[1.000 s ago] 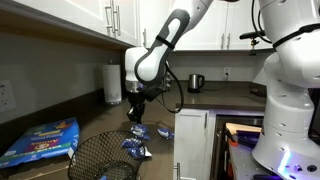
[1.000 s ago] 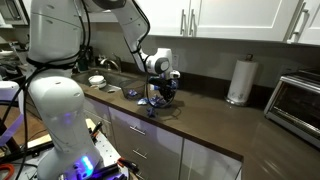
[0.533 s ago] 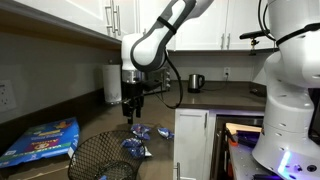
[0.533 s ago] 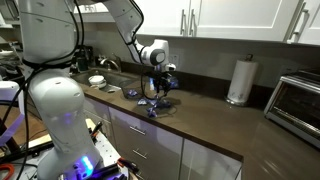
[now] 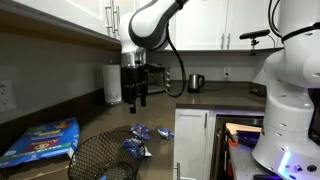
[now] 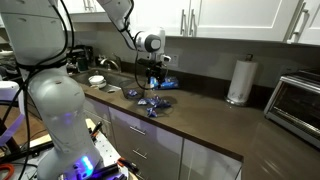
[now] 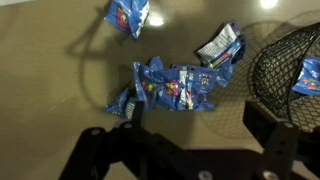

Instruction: Remove a packet from the bin and put it on the counter

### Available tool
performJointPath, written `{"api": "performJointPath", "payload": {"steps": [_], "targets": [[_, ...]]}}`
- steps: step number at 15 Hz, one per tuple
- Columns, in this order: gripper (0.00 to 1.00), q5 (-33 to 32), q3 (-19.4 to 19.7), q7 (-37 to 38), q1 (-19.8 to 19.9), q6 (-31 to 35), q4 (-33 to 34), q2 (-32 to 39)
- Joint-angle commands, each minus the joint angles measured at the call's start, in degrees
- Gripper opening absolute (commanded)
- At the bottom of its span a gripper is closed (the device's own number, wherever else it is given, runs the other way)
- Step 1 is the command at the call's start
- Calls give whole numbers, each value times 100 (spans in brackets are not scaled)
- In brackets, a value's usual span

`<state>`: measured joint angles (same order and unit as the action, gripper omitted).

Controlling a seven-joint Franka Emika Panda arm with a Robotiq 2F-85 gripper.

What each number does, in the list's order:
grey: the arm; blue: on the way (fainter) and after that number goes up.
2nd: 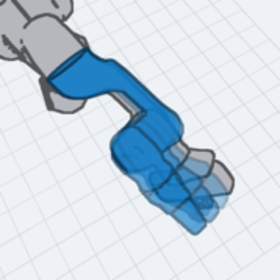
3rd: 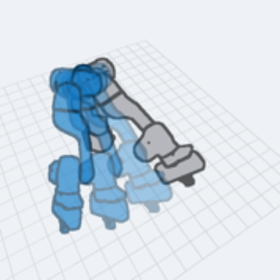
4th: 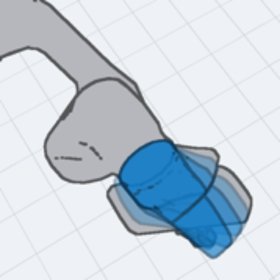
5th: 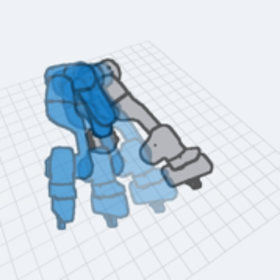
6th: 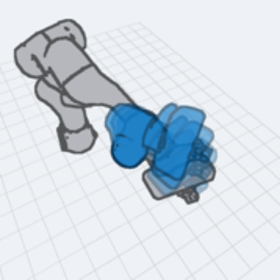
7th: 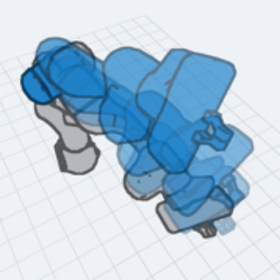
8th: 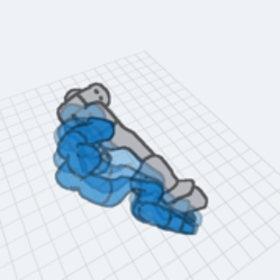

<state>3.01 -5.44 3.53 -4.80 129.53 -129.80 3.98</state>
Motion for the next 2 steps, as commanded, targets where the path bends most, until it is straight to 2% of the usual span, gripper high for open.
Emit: {"api": "performJointPath", "payload": {"steps": [1, 2], "targets": [[100, 313, -31, -351, -14, -582, -22, -270], [100, 340, -30, -355, -16, -694, -17, -299]]}}
